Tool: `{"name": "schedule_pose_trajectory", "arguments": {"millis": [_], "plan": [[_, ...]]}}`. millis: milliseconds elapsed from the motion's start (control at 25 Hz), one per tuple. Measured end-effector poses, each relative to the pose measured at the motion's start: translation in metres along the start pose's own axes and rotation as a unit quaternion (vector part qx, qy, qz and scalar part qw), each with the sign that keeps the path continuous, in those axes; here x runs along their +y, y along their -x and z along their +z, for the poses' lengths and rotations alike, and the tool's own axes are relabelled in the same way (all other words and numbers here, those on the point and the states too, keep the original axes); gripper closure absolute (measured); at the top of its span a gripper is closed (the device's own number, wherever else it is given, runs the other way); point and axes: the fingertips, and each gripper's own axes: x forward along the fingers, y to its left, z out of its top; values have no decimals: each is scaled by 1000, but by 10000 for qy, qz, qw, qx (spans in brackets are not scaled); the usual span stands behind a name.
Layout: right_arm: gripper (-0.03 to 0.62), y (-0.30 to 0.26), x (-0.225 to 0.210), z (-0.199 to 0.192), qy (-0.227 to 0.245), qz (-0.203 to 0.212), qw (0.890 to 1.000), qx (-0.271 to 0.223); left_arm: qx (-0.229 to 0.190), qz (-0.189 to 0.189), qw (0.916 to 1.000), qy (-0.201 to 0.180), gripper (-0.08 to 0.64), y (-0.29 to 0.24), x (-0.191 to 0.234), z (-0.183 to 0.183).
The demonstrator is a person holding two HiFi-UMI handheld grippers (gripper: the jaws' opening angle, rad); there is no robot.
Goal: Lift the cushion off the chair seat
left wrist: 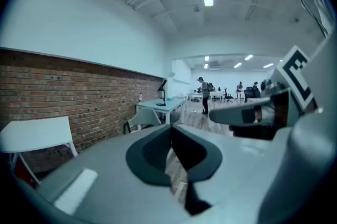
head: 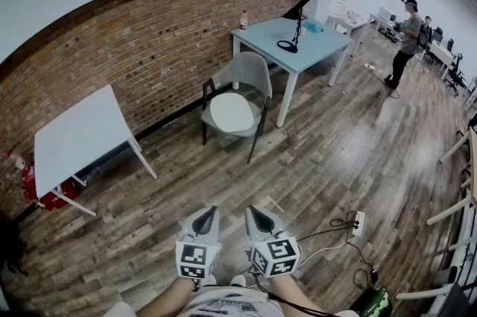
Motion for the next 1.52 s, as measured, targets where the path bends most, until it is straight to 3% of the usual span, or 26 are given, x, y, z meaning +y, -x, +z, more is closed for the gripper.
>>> {"name": "schedule_pose_trajectory", "arguments": {"millis": [400, 680, 920, 1520], "plan": [[595, -8, -11, 4, -33, 24, 10000, -84, -59, 15, 10000, 50, 569, -13, 4, -1], [595, -42, -28, -7, -183, 97, 9997, 127, 193, 1, 9998, 46, 569, -43, 22, -11], [595, -116, -54, -7, -273, 39, 9990, 358, 285, -104, 9995, 58, 569, -109, 72, -13], [594, -323, -94, 52, -260, -218, 9983, 475, 428, -383, 9983, 65, 569, -266, 232, 20]]}}
